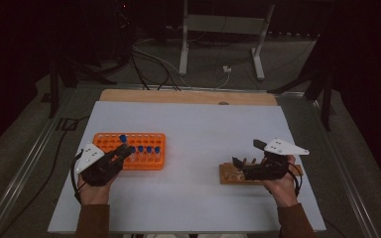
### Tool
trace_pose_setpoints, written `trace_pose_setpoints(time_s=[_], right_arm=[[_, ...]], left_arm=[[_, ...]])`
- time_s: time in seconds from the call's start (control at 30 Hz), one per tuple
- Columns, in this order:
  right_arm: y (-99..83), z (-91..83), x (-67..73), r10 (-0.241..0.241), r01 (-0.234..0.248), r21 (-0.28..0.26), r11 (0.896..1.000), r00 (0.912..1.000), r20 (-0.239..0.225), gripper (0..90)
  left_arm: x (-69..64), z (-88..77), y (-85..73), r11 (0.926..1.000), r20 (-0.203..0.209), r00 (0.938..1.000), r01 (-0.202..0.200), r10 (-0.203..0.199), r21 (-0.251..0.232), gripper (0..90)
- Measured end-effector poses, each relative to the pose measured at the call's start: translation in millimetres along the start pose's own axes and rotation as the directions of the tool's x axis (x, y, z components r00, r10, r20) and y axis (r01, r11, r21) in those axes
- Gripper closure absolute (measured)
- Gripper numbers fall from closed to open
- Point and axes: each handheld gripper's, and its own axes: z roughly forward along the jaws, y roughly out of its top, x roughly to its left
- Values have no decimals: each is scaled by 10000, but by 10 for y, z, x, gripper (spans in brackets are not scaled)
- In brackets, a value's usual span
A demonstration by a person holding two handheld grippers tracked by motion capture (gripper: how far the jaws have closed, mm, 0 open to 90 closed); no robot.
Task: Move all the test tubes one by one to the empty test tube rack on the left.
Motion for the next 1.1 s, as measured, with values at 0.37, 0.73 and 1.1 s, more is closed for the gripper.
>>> trace_pose_setpoints(time_s=[0.37, 0.73, 1.1], right_arm=[[-31, -147, -172, 550, -537, -312, 9981, 9975, 441, 2], [-45, -158, -184, 579, -565, -314, 9979, 9973, 458, 2], [-59, -141, -168, 558, -549, -245, 9982, 9976, 408, 2]], left_arm=[[60, 10, -87, 9999, -1138, 9934, -145, 138, -47, 781], [133, 169, -233, 9996, -1456, 9893, -10, 53, 299, 781], [160, 304, -357, 9924, -1419, 9899, 99, 77, 1229, 782]])
